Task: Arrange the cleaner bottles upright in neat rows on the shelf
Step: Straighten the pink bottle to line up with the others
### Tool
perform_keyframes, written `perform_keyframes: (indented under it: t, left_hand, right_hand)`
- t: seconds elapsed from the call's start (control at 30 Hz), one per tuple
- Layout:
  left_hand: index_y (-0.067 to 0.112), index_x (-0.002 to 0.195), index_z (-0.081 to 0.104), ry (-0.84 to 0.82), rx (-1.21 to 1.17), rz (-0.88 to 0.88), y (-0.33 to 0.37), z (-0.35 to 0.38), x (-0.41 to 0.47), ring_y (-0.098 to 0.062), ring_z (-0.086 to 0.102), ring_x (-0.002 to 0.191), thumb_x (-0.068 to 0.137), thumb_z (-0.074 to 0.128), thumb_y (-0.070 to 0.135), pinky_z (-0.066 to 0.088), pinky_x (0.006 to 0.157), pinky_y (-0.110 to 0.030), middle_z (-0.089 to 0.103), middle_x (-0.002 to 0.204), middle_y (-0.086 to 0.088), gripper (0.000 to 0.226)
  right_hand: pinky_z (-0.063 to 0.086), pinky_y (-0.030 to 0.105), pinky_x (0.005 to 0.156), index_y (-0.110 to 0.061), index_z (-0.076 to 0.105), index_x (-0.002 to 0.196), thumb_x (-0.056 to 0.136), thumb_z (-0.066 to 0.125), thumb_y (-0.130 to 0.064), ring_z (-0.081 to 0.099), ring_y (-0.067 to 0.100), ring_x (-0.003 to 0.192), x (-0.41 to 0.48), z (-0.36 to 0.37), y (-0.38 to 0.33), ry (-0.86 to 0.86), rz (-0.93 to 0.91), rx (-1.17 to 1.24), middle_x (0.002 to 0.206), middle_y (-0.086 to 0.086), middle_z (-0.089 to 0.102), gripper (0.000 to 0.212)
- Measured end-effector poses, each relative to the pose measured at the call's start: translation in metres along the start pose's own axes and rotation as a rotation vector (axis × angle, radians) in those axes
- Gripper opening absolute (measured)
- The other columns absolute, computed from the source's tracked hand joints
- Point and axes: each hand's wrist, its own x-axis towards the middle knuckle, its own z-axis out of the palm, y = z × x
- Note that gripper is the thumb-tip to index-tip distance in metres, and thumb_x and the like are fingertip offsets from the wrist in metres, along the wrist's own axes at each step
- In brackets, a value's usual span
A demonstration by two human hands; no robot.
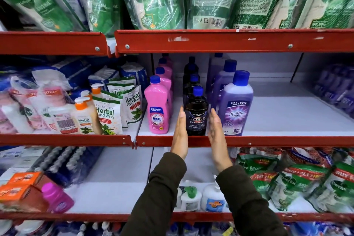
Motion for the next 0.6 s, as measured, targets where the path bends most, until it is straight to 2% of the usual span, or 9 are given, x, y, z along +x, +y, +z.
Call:
perform_keyframes:
  t: [0.07,0.13,0.23,0.3,0.4,0.43,0.5,0.53,0.6]
  left_hand:
    - [0.039,0.152,0.026,0.062,0.006,0.050,0.001,-0.005,-0.005,-0.006,0.027,0.149,0.079,0.026,0.079,0.017,0.126,-0.040,0.030,0.162,0.009,0.083]
    - [0.035,0.148,0.038,0.182,-0.006,0.147,0.000,-0.015,-0.011,-0.005,0.039,0.142,0.084,0.028,0.070,0.025,0.123,-0.037,0.044,0.153,0.008,0.074]
    - [0.032,0.142,0.047,0.384,-0.037,0.259,0.002,-0.038,-0.011,-0.008,0.044,0.138,0.091,0.029,0.060,0.034,0.119,-0.039,0.049,0.147,0.006,0.061]
    - [0.034,0.144,0.043,0.463,-0.041,0.241,0.004,-0.057,-0.001,-0.011,0.040,0.142,0.090,0.027,0.064,0.034,0.118,-0.038,0.043,0.153,0.006,0.064]
    - [0.035,0.150,0.033,0.369,-0.005,0.097,0.014,-0.081,0.020,-0.007,0.040,0.141,0.083,0.021,0.079,0.039,0.111,-0.026,0.038,0.155,0.007,0.081]
    - [0.032,0.151,0.032,0.310,-0.020,0.052,0.014,-0.087,0.027,0.001,0.050,0.131,0.088,0.017,0.076,0.046,0.102,-0.019,0.046,0.147,0.010,0.078]
    - [0.028,0.148,0.035,0.211,-0.043,0.007,0.017,-0.091,0.034,0.019,0.064,0.094,0.100,0.008,0.058,0.051,0.074,-0.003,0.059,0.119,0.018,0.063]
    - [0.029,0.145,0.036,0.183,-0.045,-0.002,0.020,-0.091,0.033,0.022,0.064,0.083,0.101,0.006,0.053,0.049,0.065,0.000,0.059,0.110,0.022,0.058]
    - [0.036,0.137,0.038,0.152,0.004,-0.012,0.022,-0.093,0.029,0.022,0.063,0.079,0.102,0.003,0.051,0.047,0.061,0.002,0.059,0.105,0.025,0.052]
  right_hand:
    - [0.028,0.031,0.121,-0.023,0.043,0.146,0.094,0.034,-0.054,0.039,0.002,0.142,-0.010,0.008,0.002,0.108,-0.111,-0.003,0.152,-0.008,0.046,0.062]
    - [0.037,0.036,0.115,-0.017,0.054,0.134,0.094,0.035,-0.050,0.050,0.008,0.133,-0.022,0.019,0.007,0.153,-0.202,-0.018,0.137,-0.006,0.057,0.054]
    - [0.042,0.041,0.110,-0.021,0.060,0.124,0.098,0.036,-0.044,0.055,0.014,0.127,-0.028,0.044,0.013,0.058,-0.220,-0.040,0.129,-0.006,0.062,0.042]
    - [0.039,0.032,0.113,-0.025,0.055,0.133,0.100,0.036,-0.042,0.050,0.006,0.133,-0.021,0.063,0.013,-0.040,-0.148,-0.059,0.138,-0.010,0.057,0.042]
    - [0.037,0.015,0.109,-0.026,0.039,0.149,0.103,0.033,-0.042,0.042,0.000,0.137,0.001,0.089,0.016,-0.124,-0.030,-0.078,0.152,-0.008,0.044,0.049]
    - [0.038,0.019,0.111,-0.026,0.035,0.150,0.103,0.031,-0.044,0.042,0.004,0.139,0.009,0.096,0.017,-0.138,0.000,-0.078,0.154,-0.005,0.042,0.050]
    - [0.041,0.034,0.114,-0.028,0.037,0.148,0.105,0.028,-0.045,0.046,0.012,0.137,0.020,0.106,0.019,-0.171,0.053,-0.058,0.149,-0.001,0.047,0.047]
    - [0.044,0.034,0.112,-0.031,0.041,0.143,0.105,0.026,-0.043,0.051,0.011,0.132,0.022,0.108,0.020,-0.180,0.068,-0.047,0.142,-0.002,0.052,0.043]
    - [0.050,0.024,0.101,-0.038,0.044,0.136,0.106,0.024,-0.042,0.057,0.005,0.123,0.024,0.109,0.022,-0.179,0.078,-0.044,0.130,-0.009,0.059,0.036]
